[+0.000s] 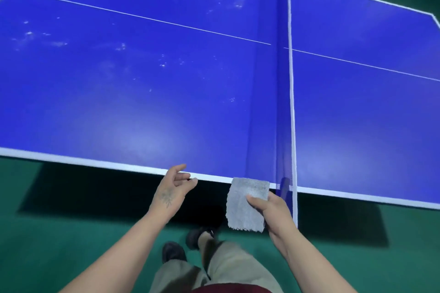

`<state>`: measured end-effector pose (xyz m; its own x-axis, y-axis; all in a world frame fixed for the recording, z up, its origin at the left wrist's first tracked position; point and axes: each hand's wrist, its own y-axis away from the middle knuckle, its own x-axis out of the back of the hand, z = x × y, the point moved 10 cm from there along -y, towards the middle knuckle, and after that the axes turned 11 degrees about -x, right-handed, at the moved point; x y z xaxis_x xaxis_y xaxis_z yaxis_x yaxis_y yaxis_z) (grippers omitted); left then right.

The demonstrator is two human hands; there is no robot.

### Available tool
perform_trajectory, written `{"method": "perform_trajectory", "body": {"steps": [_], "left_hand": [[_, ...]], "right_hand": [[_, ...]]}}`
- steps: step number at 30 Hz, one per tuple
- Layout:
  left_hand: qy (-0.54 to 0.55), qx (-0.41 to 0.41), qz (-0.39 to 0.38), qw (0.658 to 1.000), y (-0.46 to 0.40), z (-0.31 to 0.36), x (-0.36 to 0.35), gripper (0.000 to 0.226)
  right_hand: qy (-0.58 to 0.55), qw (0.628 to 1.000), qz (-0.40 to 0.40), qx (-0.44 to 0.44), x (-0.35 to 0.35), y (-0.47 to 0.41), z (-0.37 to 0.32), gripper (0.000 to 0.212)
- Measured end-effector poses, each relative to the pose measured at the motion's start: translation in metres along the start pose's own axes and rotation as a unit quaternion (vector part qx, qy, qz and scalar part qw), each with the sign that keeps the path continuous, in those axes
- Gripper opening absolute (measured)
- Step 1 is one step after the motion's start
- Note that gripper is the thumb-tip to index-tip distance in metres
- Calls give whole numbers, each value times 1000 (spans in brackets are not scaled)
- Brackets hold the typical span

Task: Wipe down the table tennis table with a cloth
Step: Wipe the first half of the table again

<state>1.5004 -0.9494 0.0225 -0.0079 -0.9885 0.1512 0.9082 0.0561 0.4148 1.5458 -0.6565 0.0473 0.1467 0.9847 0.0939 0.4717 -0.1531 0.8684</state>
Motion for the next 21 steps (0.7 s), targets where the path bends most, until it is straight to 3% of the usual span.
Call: {"method": "perform_trajectory", "body": {"steps": [4, 8, 13, 17, 21], "left_hand": [[-52, 4, -43, 998, -22, -1, -22, 51], [-93, 6, -33, 995, -47, 2, -22, 51], [-170, -9, -26, 985, -92, 7, -16, 49], [-221, -30, -19, 975, -132, 25, -26, 58], [-258, -51, -30, 964, -162, 34, -45, 60]], "right_hand": [[-24, 999, 20, -18, 13, -18, -3, 20], [-31, 998, 41, -23, 20, -51, -24, 16], [61, 991, 118, 16, 31, -99, -69, 6], [183, 950, 215, 134, 42, -117, -122, 40], [295, 867, 284, 284, 34, -113, -151, 18]]}}
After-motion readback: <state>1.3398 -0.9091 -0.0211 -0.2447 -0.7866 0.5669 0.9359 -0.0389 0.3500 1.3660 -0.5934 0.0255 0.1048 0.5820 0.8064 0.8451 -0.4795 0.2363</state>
